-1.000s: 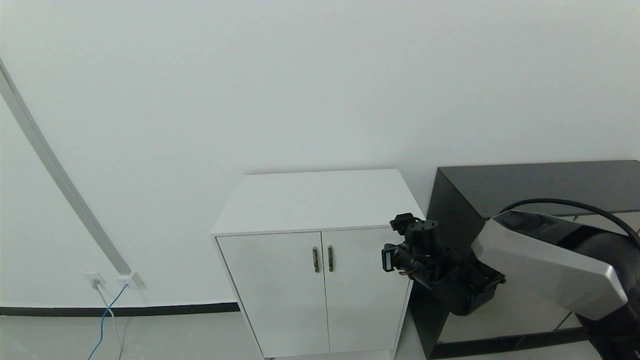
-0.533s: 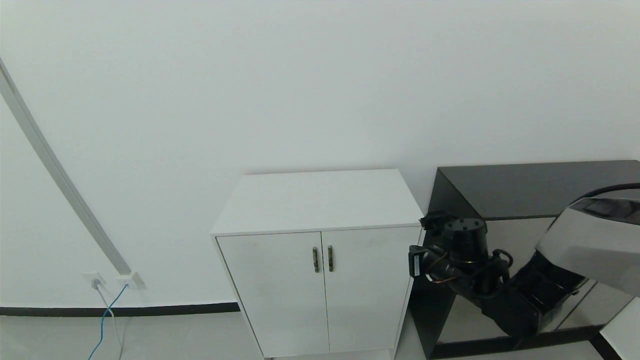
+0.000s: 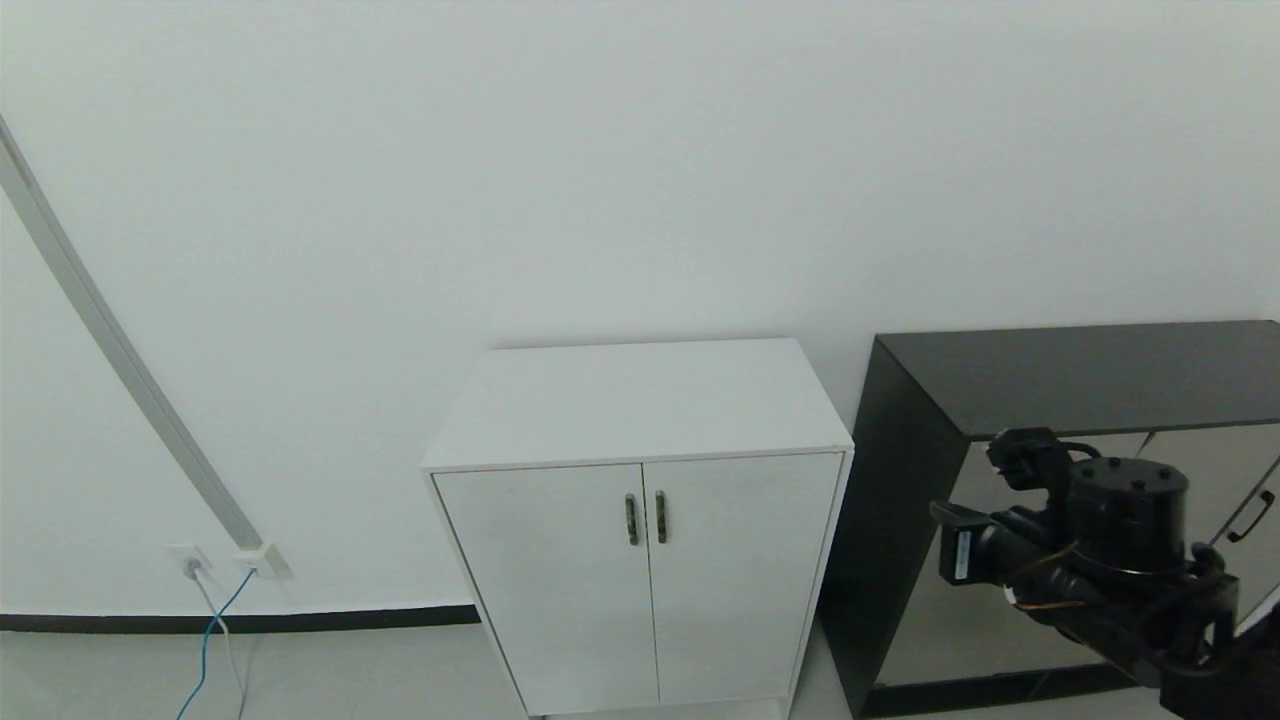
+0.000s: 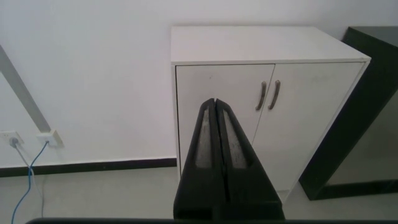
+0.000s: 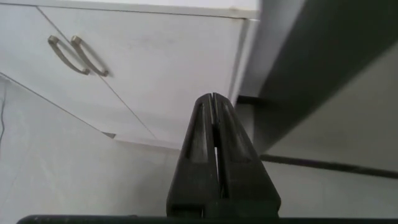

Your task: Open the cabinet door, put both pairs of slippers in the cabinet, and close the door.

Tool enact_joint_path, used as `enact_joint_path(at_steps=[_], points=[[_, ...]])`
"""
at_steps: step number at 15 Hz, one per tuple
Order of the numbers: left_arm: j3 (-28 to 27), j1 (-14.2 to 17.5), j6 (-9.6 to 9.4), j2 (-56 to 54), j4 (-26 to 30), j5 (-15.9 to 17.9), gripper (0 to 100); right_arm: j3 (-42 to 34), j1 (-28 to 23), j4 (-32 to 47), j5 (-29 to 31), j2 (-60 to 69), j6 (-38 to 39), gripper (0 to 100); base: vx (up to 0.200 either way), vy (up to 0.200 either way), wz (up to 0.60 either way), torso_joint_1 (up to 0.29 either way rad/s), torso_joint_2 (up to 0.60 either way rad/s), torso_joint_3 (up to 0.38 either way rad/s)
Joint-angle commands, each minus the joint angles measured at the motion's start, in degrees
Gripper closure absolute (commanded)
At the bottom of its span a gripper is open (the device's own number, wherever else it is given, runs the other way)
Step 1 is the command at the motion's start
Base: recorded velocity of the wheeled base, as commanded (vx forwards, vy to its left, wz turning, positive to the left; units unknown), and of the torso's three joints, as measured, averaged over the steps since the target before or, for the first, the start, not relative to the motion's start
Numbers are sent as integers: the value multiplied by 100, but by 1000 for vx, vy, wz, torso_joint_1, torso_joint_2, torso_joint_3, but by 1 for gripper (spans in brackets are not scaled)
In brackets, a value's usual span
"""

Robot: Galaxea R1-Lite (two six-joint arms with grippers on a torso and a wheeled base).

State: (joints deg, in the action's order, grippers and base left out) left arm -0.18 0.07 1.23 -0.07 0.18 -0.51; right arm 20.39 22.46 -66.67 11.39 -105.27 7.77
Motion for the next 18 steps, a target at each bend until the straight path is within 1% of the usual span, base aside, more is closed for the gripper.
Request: enact_joint_path(at_steps=[1, 5, 8, 10, 13, 16, 17, 18], points=[[1, 1, 0, 7, -1, -2, 100, -704, -294, -355, 4, 498, -21, 100, 0, 0, 0, 0, 0, 0], [1, 1, 9, 7, -1, -2, 100, -1644, -558, -865, 13, 973, -56, 100, 0, 0, 0, 0, 0, 0], [1, 1, 0, 7, -1, -2, 100, -2031, -822, -865, 13, 1465, -144, 100, 0, 0, 0, 0, 0, 0], [1, 1, 0, 7, -1, -10, 100, -2039, -1041, -558, 13, 1957, -170, 100, 0, 0, 0, 0, 0, 0], [1, 1, 9, 7, -1, -10, 100, -2039, -1173, 629, -5, 3082, -232, 100, 0, 0, 0, 0, 0, 0], [1, 1, 9, 7, -1, -10, 100, -2039, -1173, 2132, -31, 4497, -302, 100, 0, 0, 0, 0, 0, 0], [1, 1, 9, 7, -1, -10, 100, -2039, -1173, 2527, -49, 4875, -302, 100, 0, 0, 0, 0, 0, 0], [1, 1, 9, 7, -1, -10, 100, -2022, -1173, 3160, -49, 5482, -311, 100, 0, 0, 0, 0, 0, 0]])
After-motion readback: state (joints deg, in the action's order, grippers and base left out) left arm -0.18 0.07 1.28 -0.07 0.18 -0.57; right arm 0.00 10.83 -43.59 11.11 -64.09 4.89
